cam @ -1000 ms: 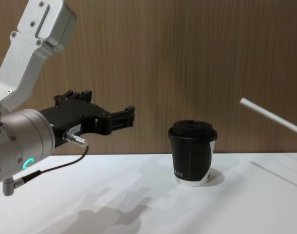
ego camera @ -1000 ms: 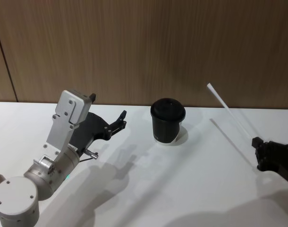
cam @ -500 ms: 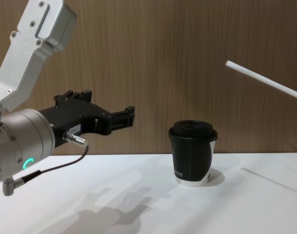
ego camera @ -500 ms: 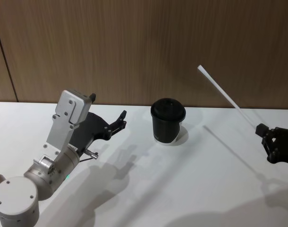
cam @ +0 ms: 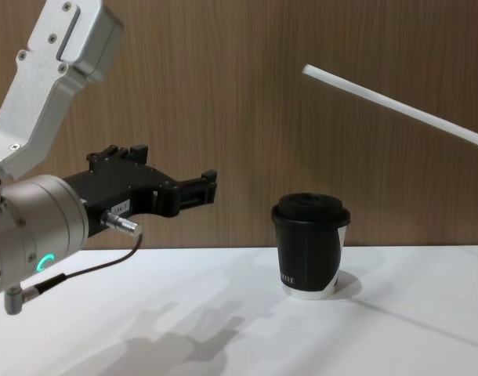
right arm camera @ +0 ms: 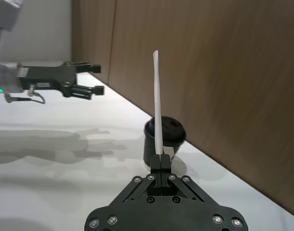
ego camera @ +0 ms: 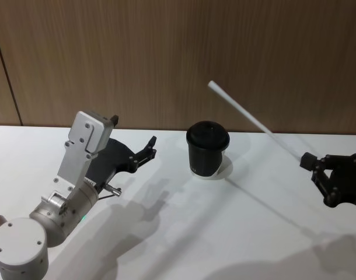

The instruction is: Pick up the straw with one hand, pass it to the other hand, and insert it into the cup.

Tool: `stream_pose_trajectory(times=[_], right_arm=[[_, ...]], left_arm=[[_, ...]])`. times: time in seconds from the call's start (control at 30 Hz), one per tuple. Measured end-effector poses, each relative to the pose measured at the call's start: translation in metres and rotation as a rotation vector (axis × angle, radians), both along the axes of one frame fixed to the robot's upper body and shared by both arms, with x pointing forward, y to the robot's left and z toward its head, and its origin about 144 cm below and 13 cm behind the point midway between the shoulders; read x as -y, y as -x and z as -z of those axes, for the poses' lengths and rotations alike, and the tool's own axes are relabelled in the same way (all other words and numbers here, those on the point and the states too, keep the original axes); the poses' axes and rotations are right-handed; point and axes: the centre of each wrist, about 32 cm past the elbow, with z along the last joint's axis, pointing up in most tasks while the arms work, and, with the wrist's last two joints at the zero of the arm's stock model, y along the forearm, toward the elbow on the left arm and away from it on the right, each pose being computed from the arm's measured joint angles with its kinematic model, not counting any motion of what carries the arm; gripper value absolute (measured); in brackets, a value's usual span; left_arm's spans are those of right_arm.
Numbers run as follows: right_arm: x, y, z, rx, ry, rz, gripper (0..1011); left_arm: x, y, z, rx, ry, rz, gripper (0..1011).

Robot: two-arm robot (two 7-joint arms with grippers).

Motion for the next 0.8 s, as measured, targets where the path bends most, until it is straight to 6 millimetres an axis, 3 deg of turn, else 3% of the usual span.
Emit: stream_pose_trajectory(times=[0.8], right_arm=[[-0.022,-0.008,-0.012,0.038,-0.015,-0.201,2]], left_arm=[[0.0,0.0,0.0,0.0,0.0,0.0,1003]])
